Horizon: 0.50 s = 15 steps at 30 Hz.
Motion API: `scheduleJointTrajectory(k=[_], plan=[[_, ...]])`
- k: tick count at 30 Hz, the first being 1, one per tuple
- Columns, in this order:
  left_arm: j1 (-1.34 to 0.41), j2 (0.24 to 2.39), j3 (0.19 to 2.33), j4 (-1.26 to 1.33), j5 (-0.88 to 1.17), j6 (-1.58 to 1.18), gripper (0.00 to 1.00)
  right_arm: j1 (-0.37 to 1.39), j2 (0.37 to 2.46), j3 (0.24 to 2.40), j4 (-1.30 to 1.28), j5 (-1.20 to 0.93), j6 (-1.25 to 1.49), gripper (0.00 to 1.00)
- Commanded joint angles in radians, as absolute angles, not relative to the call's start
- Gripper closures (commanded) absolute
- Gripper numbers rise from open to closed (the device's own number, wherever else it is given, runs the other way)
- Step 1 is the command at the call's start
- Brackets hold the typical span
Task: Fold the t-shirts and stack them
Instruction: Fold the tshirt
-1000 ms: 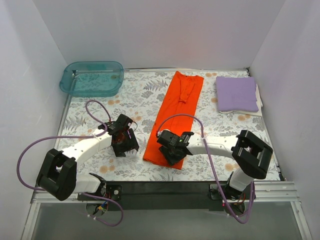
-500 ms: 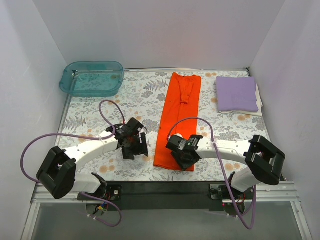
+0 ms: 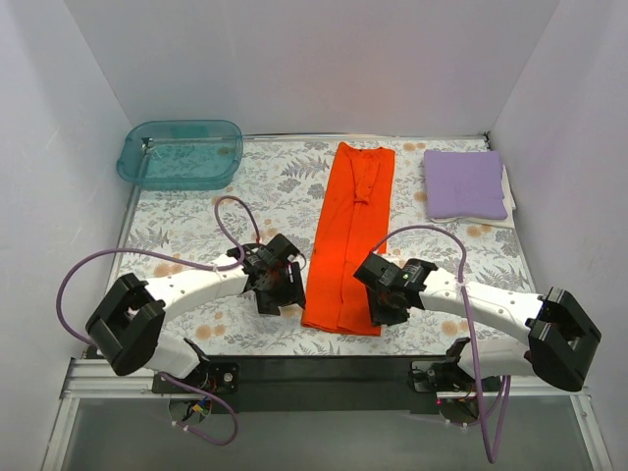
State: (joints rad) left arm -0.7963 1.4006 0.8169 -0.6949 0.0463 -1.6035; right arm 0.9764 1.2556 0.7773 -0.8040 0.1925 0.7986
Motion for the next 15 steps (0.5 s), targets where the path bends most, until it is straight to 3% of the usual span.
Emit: scheduleJointTrajectory(k=[1, 6, 15], plan=[[-0.841, 1.450, 0.865, -0.673, 0.028, -1.635, 0.41, 0.956, 1.220, 0.724, -0.809, 0.160, 0.897, 0.64], [-0.857, 1.499, 0.876, -0.669, 0.012, -1.626, 0.48, 0.939, 1.213, 0.669, -0.726, 0.121, 0.914, 0.64], [-0.885, 1.549, 0.894, -0.675, 0.012, -1.601, 0.50, 0.934, 1.218, 0.658, -0.672, 0.118, 0.940, 0.64]])
